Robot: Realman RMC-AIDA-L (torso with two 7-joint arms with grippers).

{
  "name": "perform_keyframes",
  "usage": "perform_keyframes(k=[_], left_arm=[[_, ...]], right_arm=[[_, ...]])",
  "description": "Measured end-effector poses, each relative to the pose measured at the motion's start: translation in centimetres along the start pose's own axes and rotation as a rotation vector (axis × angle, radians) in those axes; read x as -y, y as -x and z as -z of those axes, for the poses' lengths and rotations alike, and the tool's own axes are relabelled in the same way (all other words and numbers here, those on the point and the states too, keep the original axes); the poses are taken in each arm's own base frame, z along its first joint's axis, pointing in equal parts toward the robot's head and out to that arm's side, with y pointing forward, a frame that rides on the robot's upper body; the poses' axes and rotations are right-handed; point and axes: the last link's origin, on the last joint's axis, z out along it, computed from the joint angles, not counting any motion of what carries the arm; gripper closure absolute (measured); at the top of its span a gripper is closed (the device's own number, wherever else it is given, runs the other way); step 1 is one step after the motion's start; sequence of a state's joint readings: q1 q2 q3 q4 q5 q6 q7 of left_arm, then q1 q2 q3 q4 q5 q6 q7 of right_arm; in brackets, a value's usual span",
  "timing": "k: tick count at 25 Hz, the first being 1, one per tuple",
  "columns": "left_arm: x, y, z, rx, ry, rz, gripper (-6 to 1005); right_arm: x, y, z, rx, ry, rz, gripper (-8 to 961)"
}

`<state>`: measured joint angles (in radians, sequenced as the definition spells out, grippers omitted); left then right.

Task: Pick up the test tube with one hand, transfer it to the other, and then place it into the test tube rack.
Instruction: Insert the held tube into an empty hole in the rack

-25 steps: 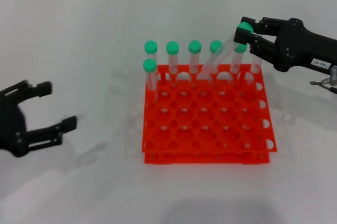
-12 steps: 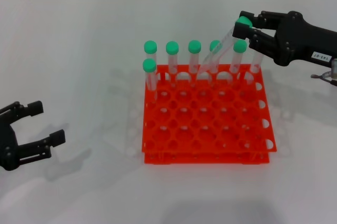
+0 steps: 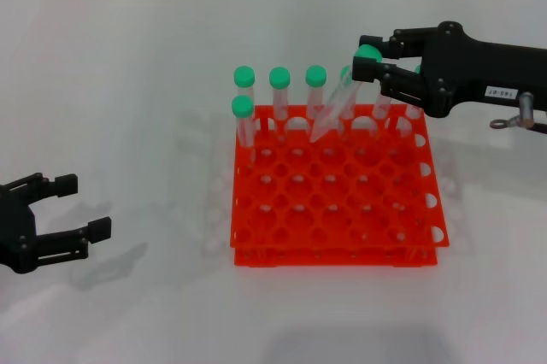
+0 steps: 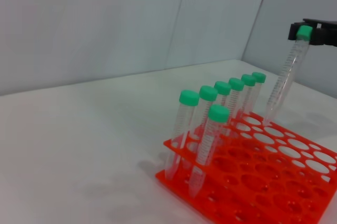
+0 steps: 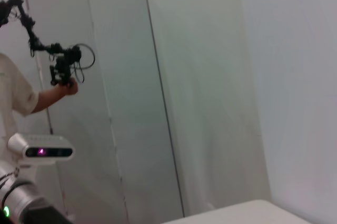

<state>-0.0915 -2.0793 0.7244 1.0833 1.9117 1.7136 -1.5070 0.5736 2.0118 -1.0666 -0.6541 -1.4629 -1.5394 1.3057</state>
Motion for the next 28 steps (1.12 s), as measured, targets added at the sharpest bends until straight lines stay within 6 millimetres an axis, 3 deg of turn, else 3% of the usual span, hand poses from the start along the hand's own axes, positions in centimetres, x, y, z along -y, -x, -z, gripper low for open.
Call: perform_keyframes(k=[28], left_arm=[[-0.2,-1.5,-1.9,0.042,0.066,-0.159,109]], right_arm=[[1.3,2.6,-5.1,-0.234,0.015,0.038,662]])
